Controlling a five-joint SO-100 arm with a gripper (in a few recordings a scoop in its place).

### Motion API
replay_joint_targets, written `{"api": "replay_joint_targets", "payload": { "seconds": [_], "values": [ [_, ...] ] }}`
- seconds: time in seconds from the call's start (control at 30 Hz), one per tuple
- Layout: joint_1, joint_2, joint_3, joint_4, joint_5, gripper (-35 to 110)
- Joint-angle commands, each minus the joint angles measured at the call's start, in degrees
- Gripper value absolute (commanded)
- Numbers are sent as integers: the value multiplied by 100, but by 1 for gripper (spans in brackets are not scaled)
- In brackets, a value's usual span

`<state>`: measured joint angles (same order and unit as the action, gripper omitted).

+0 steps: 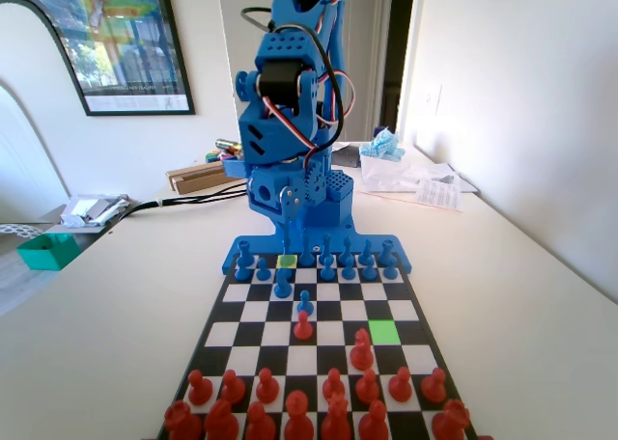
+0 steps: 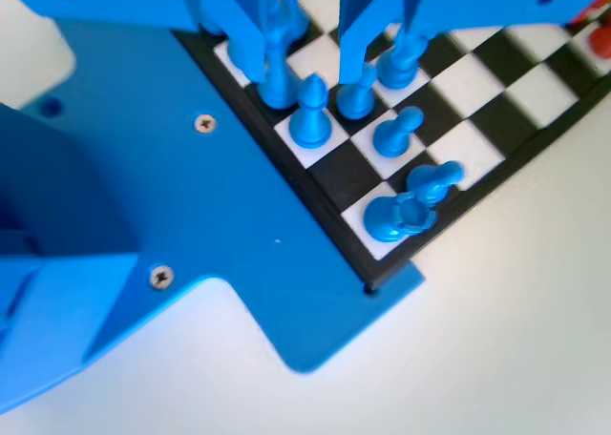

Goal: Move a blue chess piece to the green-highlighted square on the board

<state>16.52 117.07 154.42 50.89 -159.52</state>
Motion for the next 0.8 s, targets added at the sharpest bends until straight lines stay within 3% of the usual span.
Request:
{"api": "replay_joint_targets", "payload": {
  "seconds": [0.0, 0.77],
  "values": [
    [114, -18, 9, -132, -105, 14],
    [211, -519, 378, -1028, -281, 13]
  ]
}}
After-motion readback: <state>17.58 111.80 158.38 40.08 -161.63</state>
